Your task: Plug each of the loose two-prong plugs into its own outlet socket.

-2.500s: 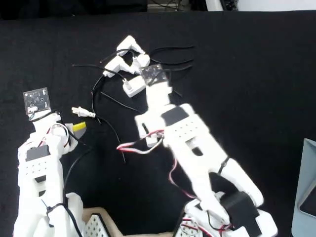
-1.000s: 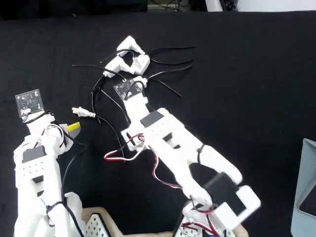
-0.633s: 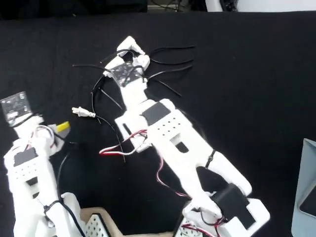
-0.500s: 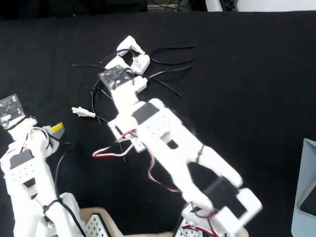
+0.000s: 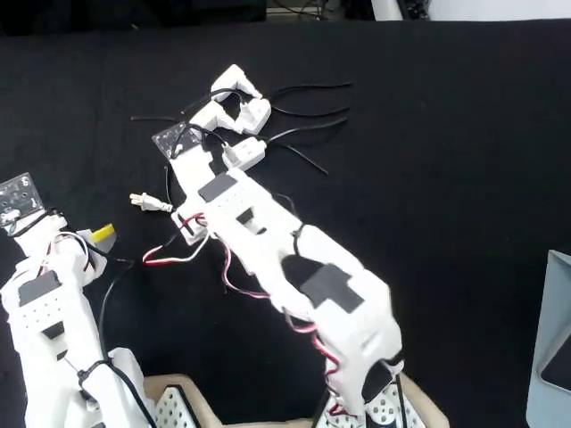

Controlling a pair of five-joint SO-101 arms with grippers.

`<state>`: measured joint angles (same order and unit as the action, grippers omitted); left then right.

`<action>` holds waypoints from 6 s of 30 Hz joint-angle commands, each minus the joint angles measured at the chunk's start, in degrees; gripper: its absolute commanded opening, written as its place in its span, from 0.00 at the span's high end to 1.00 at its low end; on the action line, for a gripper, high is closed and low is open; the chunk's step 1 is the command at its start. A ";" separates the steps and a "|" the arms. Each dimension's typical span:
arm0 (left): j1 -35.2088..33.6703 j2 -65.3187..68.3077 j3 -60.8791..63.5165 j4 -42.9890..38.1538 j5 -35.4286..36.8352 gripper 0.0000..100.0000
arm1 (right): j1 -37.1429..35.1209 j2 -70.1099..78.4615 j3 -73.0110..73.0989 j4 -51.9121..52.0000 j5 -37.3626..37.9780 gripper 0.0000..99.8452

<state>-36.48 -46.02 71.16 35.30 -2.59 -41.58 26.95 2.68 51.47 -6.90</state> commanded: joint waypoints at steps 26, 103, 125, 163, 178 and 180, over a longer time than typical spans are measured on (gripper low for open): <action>-0.13 -1.32 0.22 -0.88 0.35 0.65 | 5.54 -23.34 1.45 8.88 4.75 0.99; 20.18 -56.53 26.24 32.79 0.53 0.65 | 24.88 -50.51 14.73 49.67 -1.58 0.64; 20.18 -56.62 26.24 36.75 0.53 0.65 | 24.79 -68.79 47.16 31.74 -3.34 0.64; 19.91 -56.62 26.24 36.75 0.53 0.65 | 28.22 -28.35 28.09 17.58 -25.49 0.64; 19.91 -56.62 26.24 36.75 0.53 0.65 | 28.22 -22.73 28.09 10.20 -25.67 0.97; 19.91 -56.62 26.24 36.75 0.53 0.65 | 28.31 -22.81 27.91 10.37 -25.58 0.99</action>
<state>-16.79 -102.46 96.40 71.78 -2.59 -13.89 4.62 33.36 62.02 -32.22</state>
